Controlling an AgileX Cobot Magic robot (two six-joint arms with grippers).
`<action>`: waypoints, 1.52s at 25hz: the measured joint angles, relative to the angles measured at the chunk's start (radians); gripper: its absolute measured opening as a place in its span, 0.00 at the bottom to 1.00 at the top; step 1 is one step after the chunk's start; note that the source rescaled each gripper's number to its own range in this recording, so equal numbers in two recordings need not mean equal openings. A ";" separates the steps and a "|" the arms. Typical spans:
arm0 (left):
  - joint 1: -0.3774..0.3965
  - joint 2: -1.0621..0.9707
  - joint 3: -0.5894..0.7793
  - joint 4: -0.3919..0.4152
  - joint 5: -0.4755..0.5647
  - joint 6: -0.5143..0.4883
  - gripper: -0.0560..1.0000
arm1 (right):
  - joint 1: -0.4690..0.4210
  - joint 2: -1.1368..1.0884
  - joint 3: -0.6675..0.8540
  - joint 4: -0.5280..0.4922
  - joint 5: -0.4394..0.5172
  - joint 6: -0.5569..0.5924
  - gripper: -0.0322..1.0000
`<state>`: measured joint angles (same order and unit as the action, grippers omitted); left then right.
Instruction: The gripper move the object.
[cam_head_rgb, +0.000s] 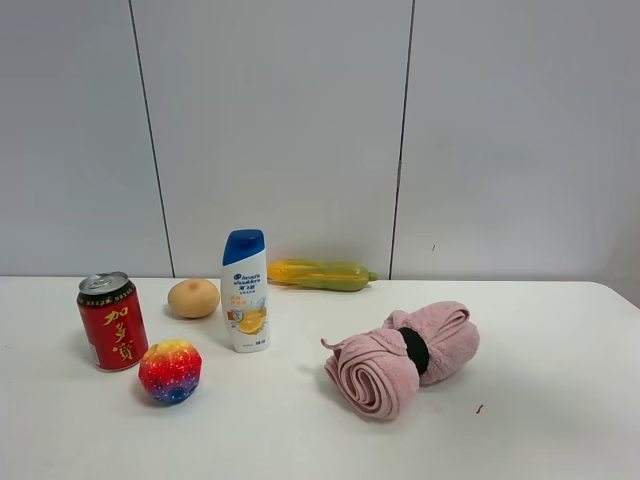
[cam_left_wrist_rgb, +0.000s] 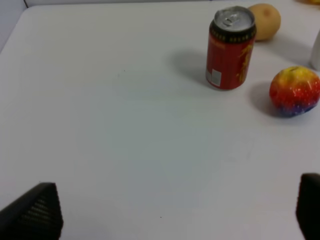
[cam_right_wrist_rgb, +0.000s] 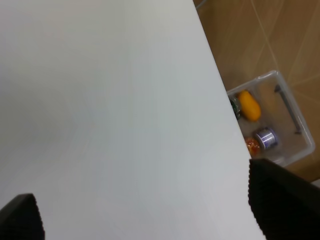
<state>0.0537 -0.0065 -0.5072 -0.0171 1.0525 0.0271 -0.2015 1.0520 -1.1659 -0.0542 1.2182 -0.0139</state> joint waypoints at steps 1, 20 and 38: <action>0.000 0.000 0.000 0.000 0.000 0.000 1.00 | -0.001 -0.033 0.031 0.003 0.000 0.000 0.67; 0.000 0.000 0.000 0.000 0.000 0.000 1.00 | 0.190 -0.694 0.627 0.161 -0.159 -0.141 0.67; 0.000 0.000 0.000 0.002 0.000 0.000 1.00 | 0.283 -0.824 0.662 0.092 -0.164 0.014 0.67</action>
<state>0.0537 -0.0065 -0.5072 -0.0152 1.0525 0.0271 0.0812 0.2284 -0.5041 0.0381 1.0543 0.0000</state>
